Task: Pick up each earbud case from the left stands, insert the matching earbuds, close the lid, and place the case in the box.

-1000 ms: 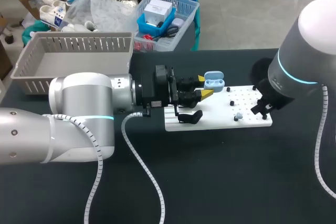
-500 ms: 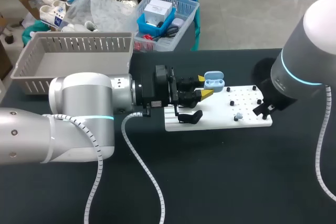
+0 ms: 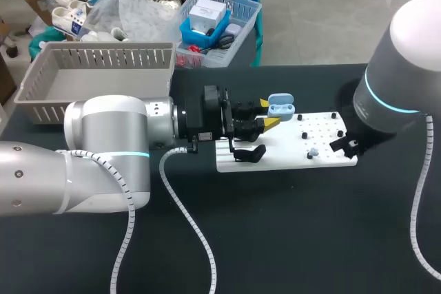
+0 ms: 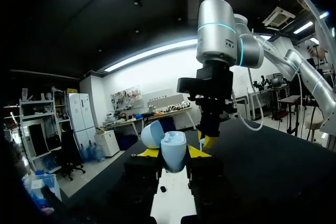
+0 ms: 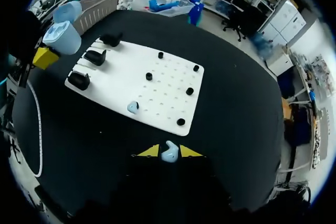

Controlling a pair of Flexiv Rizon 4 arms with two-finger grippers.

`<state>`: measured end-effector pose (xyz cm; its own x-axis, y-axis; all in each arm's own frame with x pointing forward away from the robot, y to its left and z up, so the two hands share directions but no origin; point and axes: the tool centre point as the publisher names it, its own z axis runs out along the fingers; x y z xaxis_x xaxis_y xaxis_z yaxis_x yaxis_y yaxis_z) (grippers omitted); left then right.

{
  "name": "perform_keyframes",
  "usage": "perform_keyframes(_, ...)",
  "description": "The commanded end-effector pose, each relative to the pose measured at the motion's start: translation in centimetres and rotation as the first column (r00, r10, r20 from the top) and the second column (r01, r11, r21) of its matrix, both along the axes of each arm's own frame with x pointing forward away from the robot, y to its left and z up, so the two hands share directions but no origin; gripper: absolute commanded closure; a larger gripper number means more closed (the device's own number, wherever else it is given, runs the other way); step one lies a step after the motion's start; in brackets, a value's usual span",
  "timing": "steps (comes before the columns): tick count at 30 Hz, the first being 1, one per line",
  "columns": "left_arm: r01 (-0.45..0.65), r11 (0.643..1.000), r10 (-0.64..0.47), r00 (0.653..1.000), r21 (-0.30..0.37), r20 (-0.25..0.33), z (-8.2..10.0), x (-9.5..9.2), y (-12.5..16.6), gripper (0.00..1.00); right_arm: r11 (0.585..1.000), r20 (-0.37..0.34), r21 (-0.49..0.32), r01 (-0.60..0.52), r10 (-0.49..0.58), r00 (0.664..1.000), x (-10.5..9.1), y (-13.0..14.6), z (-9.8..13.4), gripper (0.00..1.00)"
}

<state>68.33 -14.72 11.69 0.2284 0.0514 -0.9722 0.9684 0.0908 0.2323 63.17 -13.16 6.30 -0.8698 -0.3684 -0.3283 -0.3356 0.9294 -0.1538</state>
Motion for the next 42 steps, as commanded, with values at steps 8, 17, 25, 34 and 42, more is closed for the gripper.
perform_keyframes(8,-0.004,1.000,0.004,1.000,-0.003,0.002,-0.1,-0.1,0.0,1.00,0.966,-0.006,0.046,0.255,-0.255,0.967,-4.7,2.0,3.2,1.00)
perform_keyframes(17,-0.004,1.000,0.004,1.000,-0.003,0.002,-0.1,-0.1,0.0,1.00,0.926,-0.036,-0.012,0.377,-0.377,0.925,-5.1,7.2,5.8,1.00)
perform_keyframes(25,-0.004,1.000,0.004,1.000,-0.003,0.002,-0.1,-0.1,0.0,1.00,0.887,-0.046,0.027,0.461,-0.459,0.887,-4.2,8.5,7.5,1.00)
perform_keyframes(34,-0.004,1.000,0.004,1.000,-0.003,0.002,-0.1,-0.1,0.0,1.00,0.857,-0.034,-0.002,0.516,-0.516,0.856,-2.6,9.3,9.6,1.00)
perform_keyframes(42,-0.004,1.000,0.004,1.000,-0.003,0.002,-0.1,-0.1,0.0,1.00,0.808,-0.012,0.020,0.588,-0.588,0.809,-1.5,10.1,11.0,1.00)
